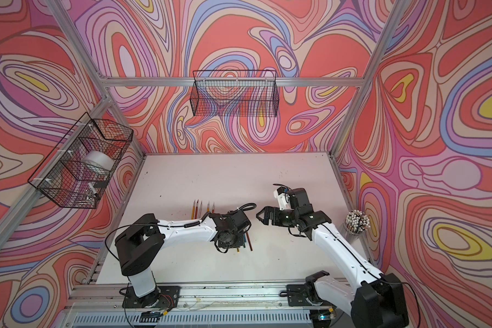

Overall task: Remove protective caps from carving knives
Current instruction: Pick up the carving knife from the center of the board.

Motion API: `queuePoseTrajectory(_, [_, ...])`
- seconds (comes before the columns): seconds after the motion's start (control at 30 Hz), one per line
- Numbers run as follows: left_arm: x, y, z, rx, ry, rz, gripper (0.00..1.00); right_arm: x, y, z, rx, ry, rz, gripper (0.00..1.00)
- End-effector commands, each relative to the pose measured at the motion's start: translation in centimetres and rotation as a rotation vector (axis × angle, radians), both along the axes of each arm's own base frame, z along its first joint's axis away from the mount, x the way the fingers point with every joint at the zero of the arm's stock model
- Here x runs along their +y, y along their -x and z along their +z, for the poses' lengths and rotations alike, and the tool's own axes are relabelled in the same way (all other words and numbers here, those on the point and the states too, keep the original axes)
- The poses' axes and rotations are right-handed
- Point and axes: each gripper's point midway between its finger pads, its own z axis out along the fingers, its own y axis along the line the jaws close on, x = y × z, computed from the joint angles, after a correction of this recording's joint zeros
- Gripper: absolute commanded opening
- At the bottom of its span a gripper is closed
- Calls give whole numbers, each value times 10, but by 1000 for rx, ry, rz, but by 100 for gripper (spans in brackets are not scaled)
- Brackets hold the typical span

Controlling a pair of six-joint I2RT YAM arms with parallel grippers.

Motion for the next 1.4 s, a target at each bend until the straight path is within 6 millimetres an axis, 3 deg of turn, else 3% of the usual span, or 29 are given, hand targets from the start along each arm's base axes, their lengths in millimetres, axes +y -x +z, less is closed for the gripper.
queuePoseTrajectory(0.0, [16, 6, -8, 18, -110, -30, 24, -2, 0, 1, -14, 7, -3, 97])
queuePoseTrajectory(0.5, [34, 16, -19, 81, -215, -104, 18, -2, -2, 0, -3, 13, -3, 97])
queuePoseTrajectory(0.87, [41, 14, -26, 101, -232, -107, 19, -1, -2, -1, 2, 11, -4, 97])
queuePoseTrajectory(1.37, [30, 6, -16, 43, -153, -142, 10, -2, 0, 0, -6, -18, -28, 96])
